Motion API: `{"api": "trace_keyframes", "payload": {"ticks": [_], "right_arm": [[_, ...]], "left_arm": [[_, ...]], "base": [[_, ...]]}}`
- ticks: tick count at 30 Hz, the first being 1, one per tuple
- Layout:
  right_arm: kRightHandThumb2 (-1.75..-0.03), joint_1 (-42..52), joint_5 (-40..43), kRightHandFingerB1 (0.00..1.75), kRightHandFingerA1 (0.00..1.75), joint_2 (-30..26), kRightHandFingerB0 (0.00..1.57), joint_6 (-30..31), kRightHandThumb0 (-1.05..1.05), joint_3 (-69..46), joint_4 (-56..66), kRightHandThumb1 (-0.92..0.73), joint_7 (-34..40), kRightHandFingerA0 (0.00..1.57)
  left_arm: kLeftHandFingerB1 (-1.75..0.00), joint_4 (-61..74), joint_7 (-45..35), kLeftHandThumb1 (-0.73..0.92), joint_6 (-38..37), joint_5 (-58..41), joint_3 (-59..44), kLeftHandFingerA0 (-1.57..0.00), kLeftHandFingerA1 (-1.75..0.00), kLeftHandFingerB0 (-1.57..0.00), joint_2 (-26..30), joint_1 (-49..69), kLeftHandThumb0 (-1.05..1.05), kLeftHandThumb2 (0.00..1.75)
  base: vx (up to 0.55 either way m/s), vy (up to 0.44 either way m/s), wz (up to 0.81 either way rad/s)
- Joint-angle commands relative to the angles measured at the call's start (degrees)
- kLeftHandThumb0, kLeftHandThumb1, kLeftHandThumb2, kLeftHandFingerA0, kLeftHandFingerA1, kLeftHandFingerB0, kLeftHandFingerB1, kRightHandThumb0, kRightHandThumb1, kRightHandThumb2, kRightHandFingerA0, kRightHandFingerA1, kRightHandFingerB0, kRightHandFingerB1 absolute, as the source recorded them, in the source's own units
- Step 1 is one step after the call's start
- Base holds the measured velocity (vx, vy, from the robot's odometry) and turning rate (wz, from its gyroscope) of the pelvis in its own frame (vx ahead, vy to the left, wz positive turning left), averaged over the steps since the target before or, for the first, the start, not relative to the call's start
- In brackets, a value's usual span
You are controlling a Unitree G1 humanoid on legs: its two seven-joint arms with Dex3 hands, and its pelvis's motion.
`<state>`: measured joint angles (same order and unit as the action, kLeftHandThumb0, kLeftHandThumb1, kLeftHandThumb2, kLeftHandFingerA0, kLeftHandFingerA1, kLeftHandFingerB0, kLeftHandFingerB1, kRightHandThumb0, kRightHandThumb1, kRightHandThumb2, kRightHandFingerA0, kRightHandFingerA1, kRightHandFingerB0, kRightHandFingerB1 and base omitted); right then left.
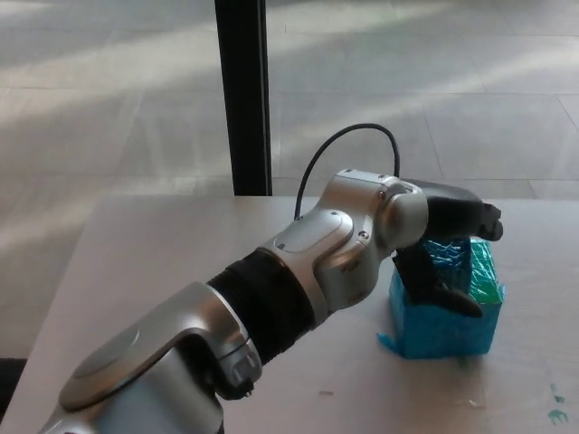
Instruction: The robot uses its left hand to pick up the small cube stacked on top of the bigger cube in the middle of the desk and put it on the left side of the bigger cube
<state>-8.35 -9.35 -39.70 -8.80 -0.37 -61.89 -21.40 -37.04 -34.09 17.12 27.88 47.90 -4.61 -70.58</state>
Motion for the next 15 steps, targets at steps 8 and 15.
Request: {"api": "trace_keyframes", "payload": {"ticks": [8,15], "right_arm": [[-0.84,-1.0,1.4,0.74,0.98,-0.8,0.66,0.1,-0.63,-1.6,-0.2,-0.39,-0.5,0.79],[-1.02,-1.7,0.5,0.79,0.96,-0.6,0.69,-0.1,-0.56,-1.0,-0.3,-0.32,1.5,0.83]], "left_arm": [[-0.44,2.2,11.7,0.56,-4.3,7.6,1.1,-0.73,-1.33,-0.39,1.1,9.4,-0.24,0.60],[-0.79,-2.5,25.2,0.68,-16.2,9.0,0.3,-0.71,-1.01,-0.72,0.9,13.7,-0.22,0.63]], "base": [[0.00,0.000,0.00],[0.00,0.000,0.00]]}}
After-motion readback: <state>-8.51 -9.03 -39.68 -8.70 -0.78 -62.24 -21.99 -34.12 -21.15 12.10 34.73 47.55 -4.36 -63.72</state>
